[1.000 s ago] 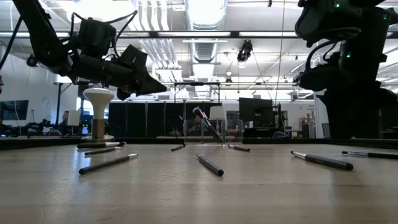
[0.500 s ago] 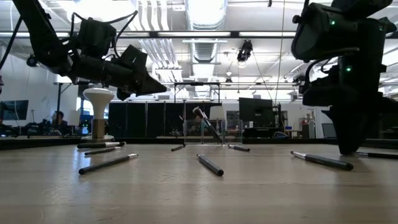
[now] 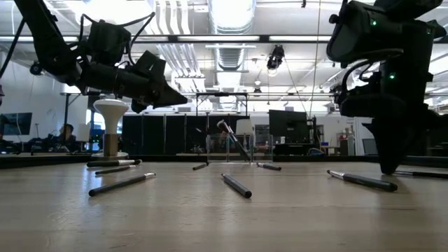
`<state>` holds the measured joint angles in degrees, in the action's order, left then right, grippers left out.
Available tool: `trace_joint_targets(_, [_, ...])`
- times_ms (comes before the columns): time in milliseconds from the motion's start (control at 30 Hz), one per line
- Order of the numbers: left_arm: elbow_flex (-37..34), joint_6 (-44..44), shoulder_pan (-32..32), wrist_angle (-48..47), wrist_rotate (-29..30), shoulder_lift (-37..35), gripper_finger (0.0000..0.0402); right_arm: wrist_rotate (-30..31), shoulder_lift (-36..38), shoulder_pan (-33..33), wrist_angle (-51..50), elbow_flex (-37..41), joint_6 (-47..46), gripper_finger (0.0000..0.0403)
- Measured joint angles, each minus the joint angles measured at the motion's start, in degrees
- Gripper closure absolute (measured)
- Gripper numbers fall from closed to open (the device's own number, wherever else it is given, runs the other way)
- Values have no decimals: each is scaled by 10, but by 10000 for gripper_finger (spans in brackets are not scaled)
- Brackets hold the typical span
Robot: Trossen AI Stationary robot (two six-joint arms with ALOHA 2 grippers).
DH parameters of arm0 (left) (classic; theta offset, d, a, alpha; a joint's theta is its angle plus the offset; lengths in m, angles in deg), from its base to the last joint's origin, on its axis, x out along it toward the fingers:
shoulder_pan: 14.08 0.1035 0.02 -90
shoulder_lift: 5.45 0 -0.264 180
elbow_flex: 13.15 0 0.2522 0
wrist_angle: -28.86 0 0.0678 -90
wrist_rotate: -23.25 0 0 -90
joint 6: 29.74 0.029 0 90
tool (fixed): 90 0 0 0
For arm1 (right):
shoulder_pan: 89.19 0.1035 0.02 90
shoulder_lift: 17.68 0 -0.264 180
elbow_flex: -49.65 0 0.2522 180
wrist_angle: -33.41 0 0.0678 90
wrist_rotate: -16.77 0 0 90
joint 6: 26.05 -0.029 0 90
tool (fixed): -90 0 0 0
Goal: Pick & Place Makeup Brushes
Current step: Put the black eyeshadow brush into the transparent organizer
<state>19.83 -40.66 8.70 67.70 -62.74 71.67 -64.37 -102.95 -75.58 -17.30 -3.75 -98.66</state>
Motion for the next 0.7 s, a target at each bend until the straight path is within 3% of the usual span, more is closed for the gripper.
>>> trace_joint_targets(233, [0, 0, 0, 0, 0, 0, 402, 52, 76, 0, 9, -1, 29, 394])
trace_joint_targets(433, [0, 0, 0, -1, 0, 0, 402, 153, 139, 1, 55, -1, 110, 394])
trace_joint_targets(600, [0, 0, 0, -1, -1, 0, 402, 272, 151, -4, 196, 11, 255, 394])
trace_joint_targets(700, [0, 0, 0, 0, -2, 0, 402, 295, 141, -29, 349, 30, 379, 394])
